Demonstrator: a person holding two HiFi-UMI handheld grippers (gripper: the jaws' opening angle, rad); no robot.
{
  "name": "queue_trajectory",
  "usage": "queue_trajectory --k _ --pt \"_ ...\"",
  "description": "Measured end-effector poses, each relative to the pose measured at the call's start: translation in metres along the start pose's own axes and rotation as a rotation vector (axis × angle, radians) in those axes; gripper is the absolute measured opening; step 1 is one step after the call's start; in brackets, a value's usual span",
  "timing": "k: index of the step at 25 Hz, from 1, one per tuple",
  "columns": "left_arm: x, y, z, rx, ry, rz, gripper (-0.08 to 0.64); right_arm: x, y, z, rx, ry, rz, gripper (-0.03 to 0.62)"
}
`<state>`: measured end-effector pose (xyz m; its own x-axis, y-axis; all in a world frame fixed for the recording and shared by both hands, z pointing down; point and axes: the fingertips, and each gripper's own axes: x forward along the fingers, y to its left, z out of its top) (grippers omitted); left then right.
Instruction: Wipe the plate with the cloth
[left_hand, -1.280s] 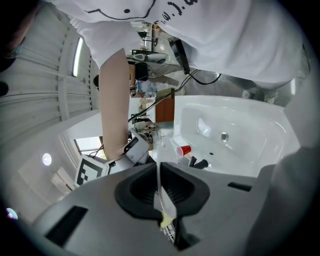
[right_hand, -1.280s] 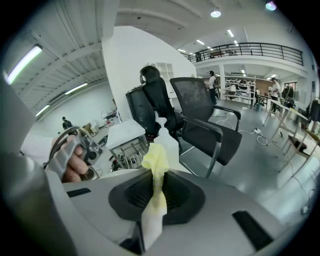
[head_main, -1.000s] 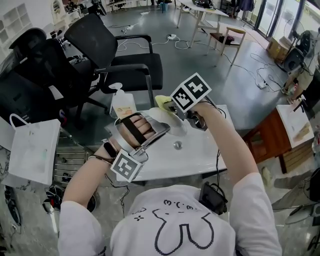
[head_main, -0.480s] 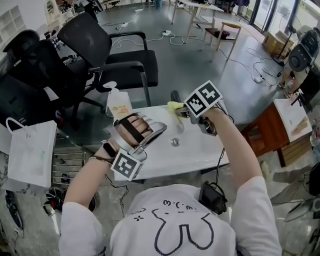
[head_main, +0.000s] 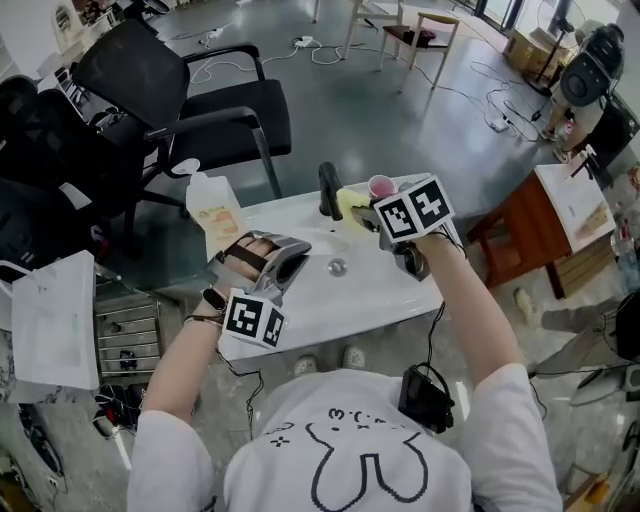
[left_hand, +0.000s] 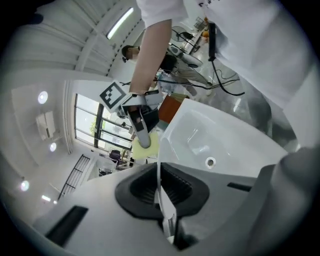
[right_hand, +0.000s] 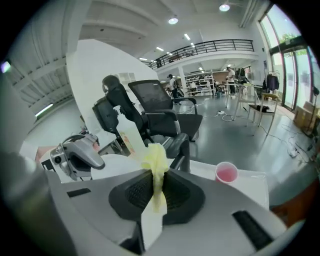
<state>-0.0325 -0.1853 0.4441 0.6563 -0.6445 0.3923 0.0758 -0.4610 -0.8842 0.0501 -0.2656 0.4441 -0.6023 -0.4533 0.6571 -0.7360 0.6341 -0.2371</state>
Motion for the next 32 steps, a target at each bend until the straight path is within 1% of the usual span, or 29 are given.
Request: queue_trajectory --k 4,11,13,14,15,17,20,23,26,30,32 --pt "0.016 -0.028 -0.016 -0.156 0.029 -0.071 0.02 0.008 -0.002 -0.029 0.062 0.009 0.014 0.051" --pt "0.044 -0.06 -0.04 -0.41 0.067 -0.139 0.02 0.03 -0.013 -0.074 0.158 0.046 0.03 0.051" --pt "0.051 -0.068 -0.046 -0.5 0.078 -0.163 0.02 0.035 -0.017 -0.086 0.185 0.059 0.026 0.051" --pt "0.055 -0.073 -0.048 -0.557 0.085 -0.179 0.02 0.036 -0.019 -0.092 0.2 0.065 0.023 0.051" --pt "0.059 -0.078 -0.051 -0.623 0.093 -0.196 0.02 0.038 -0.02 -0.098 0.215 0.07 0.021 0.051" --pt "0.067 -0.088 -0.057 -0.78 0.106 -0.232 0.018 0.042 -0.023 -0.107 0.243 0.074 0.015 0.051" --pt "0.081 -0.103 -0.061 -1.023 0.092 -0.285 0.02 0.046 -0.03 -0.118 0.284 0.073 -0.001 0.051" --pt "0.095 -0.117 -0.063 -1.226 0.096 -0.323 0.02 0.05 -0.038 -0.13 0.323 0.075 -0.017 0.051" --pt "0.111 -0.134 -0.074 -1.444 0.15 -0.337 0.02 0.052 -0.044 -0.142 0.353 0.078 -0.028 0.051" --pt "0.126 -0.16 -0.093 -1.802 0.239 -0.344 0.02 0.055 -0.055 -0.16 0.411 0.086 -0.042 0.051" --pt "0.134 -0.172 -0.097 -1.93 0.261 -0.354 0.02 0.057 -0.06 -0.169 0.444 0.092 -0.043 0.051"
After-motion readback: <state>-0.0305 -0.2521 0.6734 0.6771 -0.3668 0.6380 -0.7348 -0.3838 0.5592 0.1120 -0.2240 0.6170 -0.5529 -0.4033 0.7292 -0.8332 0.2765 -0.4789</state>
